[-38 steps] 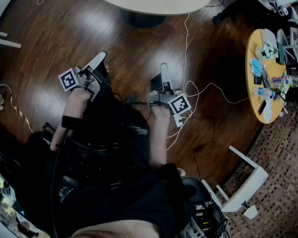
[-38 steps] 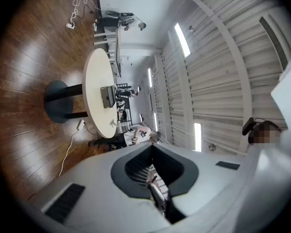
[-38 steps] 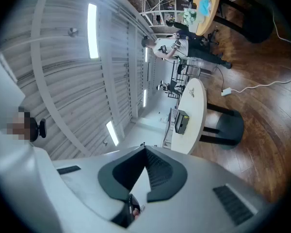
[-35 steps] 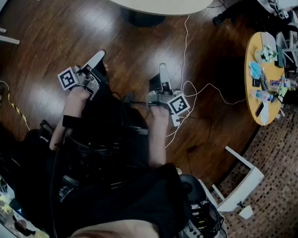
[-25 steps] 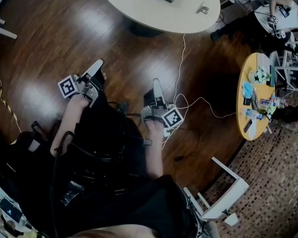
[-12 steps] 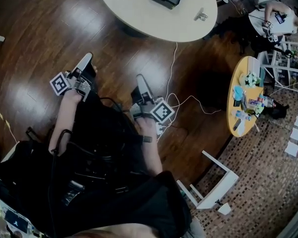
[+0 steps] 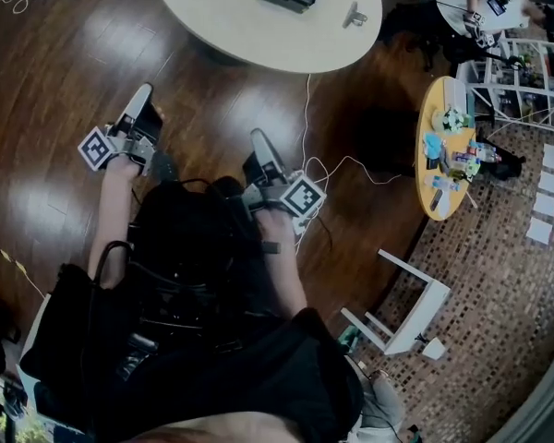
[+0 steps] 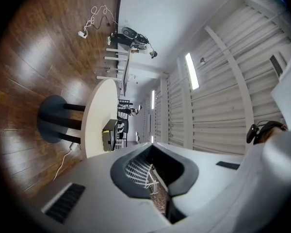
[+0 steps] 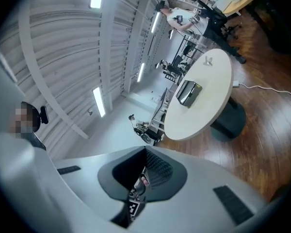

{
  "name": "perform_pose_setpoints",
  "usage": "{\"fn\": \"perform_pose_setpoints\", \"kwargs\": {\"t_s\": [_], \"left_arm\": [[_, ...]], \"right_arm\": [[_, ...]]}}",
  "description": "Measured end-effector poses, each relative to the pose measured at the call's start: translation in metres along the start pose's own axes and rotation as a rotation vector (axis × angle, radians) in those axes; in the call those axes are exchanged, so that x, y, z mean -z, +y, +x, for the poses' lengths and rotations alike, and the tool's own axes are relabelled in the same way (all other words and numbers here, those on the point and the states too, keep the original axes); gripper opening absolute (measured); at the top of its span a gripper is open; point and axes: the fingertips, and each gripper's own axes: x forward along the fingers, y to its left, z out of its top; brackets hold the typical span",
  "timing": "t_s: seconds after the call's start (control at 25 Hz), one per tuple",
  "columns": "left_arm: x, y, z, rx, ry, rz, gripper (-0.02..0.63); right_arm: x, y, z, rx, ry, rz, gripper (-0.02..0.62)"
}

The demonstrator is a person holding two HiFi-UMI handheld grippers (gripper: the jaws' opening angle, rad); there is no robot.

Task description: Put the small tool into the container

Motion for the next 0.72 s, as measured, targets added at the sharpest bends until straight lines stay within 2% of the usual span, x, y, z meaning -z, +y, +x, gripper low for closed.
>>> {"fn": "perform_pose_setpoints", "kwargs": {"t_s": [0.16,0.36,0.56,0.72], "left_arm": [[-0.025,0.002,-0.003,0.002,-0.027,0.002,-0.008],[-0.049,0.016,-0.020,-0.051,-0.079,-0.011,-0.008],[-0.050,0.016,-0.015,-0.071,-0.055,0.011,-0.008],[-0.051,0.009,0.009,-0.065,-0.038,0.044,-0.008]], "right_arm": [[0.000,-0.006,0.011,0.037,-0.001,0.013,-0.017],[0.008,-0.001,0.034,0.011,0.021,0.010,-0.017],[0.009,-0.012,0.038,0.009,0.027,0.052,-0.017],[-0.005,-0.025,0.056,-0.020,0.030,0.078,-0.017]]}}
